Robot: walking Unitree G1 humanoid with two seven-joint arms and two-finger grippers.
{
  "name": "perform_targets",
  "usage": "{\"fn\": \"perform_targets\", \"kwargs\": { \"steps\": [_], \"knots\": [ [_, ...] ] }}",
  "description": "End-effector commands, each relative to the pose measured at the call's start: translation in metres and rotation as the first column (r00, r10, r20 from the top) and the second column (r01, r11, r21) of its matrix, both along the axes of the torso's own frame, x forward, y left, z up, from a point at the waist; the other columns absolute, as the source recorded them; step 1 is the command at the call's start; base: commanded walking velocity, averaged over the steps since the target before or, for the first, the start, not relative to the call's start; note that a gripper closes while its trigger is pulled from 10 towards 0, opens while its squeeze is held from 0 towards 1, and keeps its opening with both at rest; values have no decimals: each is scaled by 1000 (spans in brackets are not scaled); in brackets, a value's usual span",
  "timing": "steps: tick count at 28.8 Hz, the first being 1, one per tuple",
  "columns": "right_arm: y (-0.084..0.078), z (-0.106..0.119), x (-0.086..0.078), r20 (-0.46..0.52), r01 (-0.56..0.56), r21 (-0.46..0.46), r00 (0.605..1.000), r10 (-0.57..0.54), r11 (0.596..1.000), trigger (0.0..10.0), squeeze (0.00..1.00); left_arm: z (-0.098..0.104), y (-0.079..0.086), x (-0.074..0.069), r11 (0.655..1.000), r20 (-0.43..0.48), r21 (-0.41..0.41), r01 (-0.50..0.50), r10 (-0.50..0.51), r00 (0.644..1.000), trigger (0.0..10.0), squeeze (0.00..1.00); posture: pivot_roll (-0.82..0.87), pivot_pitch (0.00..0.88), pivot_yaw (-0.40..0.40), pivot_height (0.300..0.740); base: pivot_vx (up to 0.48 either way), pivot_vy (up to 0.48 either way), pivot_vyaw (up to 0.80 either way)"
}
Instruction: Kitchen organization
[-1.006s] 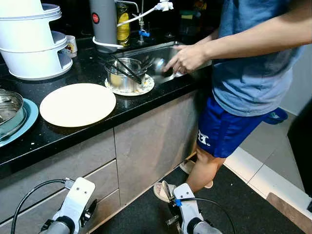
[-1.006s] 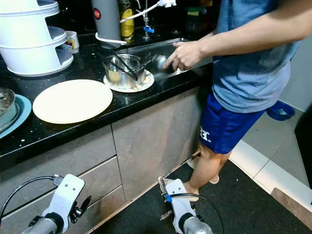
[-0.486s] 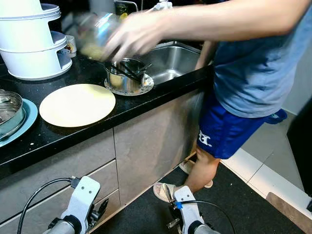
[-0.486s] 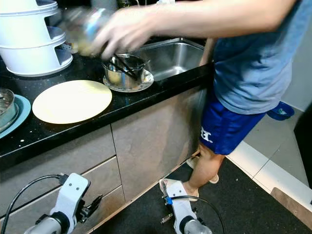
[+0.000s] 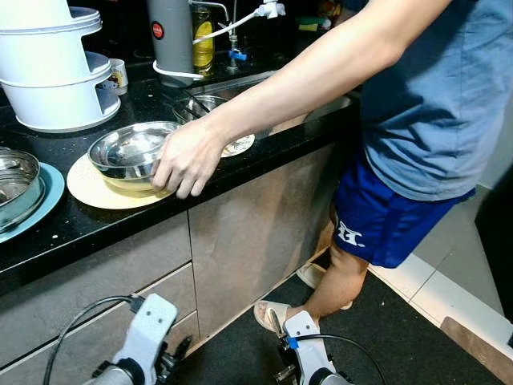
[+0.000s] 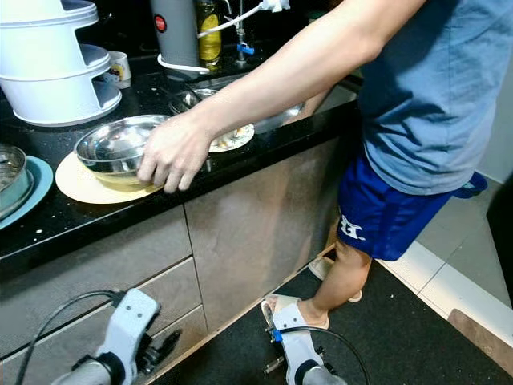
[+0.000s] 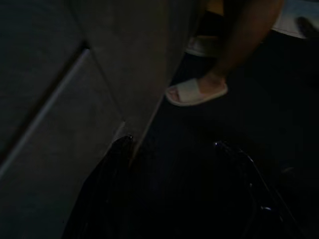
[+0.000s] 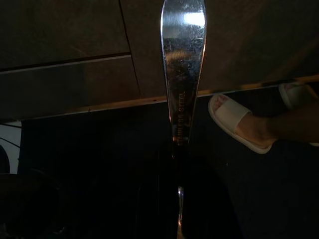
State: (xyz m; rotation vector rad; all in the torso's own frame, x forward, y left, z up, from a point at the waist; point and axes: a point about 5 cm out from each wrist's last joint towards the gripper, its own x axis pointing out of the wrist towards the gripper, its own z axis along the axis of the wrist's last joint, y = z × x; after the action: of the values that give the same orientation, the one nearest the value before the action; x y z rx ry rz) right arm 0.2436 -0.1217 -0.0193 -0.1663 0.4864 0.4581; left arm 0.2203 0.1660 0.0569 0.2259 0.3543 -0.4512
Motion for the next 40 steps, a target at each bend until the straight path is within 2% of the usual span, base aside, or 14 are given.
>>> {"fn": "perform_targets", "kwargs": {
  "steps": [1, 5, 9, 12, 20, 22, 23, 24, 26, 29, 33, 36, 37, 40],
  "knots": [
    [-4, -7, -7, -29, 9, -14, 1000, -9, 1000, 10000, 0, -17, -11, -5, 1000, -72, 15, 15, -14, 997, 10000, 0, -56, 117, -38, 740, 0, 0, 0],
    [-6, -8, -8, -33, 7, -20, 999, -7, 1000, 10000, 0, -26, -15, -7, 1000, -101, 26, 12, -10, 995, 10000, 0, -68, 123, -40, 740, 0, 0, 0],
    [-8, -9, -8, -41, 8, -25, 999, -9, 1000, 10000, 0, -50, -14, -11, 995, -195, 100, -16, 35, 980, 10000, 0, -66, 127, -45, 740, 0, 0, 0],
    [-10, -12, -8, -60, 23, -31, 998, -25, 999, 10000, 0, -73, -8, -15, 981, -285, 184, -54, 106, 953, 10000, 0, -70, 121, -45, 740, 0, 0, 0],
    [-18, -14, -1, -95, 200, 22, 976, -197, 980, 10000, 0, -101, 9, -20, 936, -349, 247, -249, 326, 879, 10000, 0, -56, 114, -43, 740, 0, 0, 0],
    [-22, -13, 3, -82, 263, 19, 962, -261, 965, 10000, 0, -109, 19, -21, 894, -378, 210, -394, 447, 811, 10000, 0, -60, 112, -35, 740, 0, 0, 0],
    [-22, -13, 3, -82, 263, 19, 962, -261, 965, 10000, 0, -109, 19, -21, 894, -378, 210, -394, 447, 811, 10000, 0, -60, 112, -35, 740, 0, 0, 0],
    [-26, -12, 7, -72, 343, 30, 938, -340, 939, 10000, 0, -113, 29, -21, 839, -405, 186, -512, 540, 738, 10000, 0, -60, 112, -35, 740, 0, 0, 0],
    [-29, -12, 10, -100, 426, 65, 903, -419, 903, 10000, 0, -118, 32, -25, 819, -454, 161, -551, 557, 695, 10000, 0, -58, 110, -26, 740, 0, 0, 0],
    [-29, -13, 11, -124, 447, 84, 892, -435, 891, 10000, 0, -121, 29, -25, 839, -447, 106, -534, 520, 728, 10000, 0, -63, 110, -19, 740, 0, 0, 0],
    [-18, -20, 5, -173, 332, 72, 933, -316, 940, 10000, 0, -123, 13, -24, 912, -429, 121, -393, 405, 807, 10000, 0, -66, 107, -14, 740, 0, 0, 0],
    [-17, -21, 3, -183, 315, 67, 937, -299, 947, 10000, 0, -123, 10, -23, 920, -424, 124, -371, 387, 819, 10000, 0, -66, 107, -14, 740, 0, 0, 0],
    [-17, -27, -5, -187, 267, 35, 948, -256, 963, 10000, 0, -125, -4, -24, 953, -420, 158, -259, 302, 856, 10000, 0, -66, 105, -28, 740, 0, 0, 0],
    [-19, -29, -9, -188, 258, 31, 950, -248, 966, 10000, 0, -127, -12, -25, 960, -430, 143, -243, 281, 858, 10000, 0, -67, 106, -30, 740, 0, 0, 0]
  ]
}}
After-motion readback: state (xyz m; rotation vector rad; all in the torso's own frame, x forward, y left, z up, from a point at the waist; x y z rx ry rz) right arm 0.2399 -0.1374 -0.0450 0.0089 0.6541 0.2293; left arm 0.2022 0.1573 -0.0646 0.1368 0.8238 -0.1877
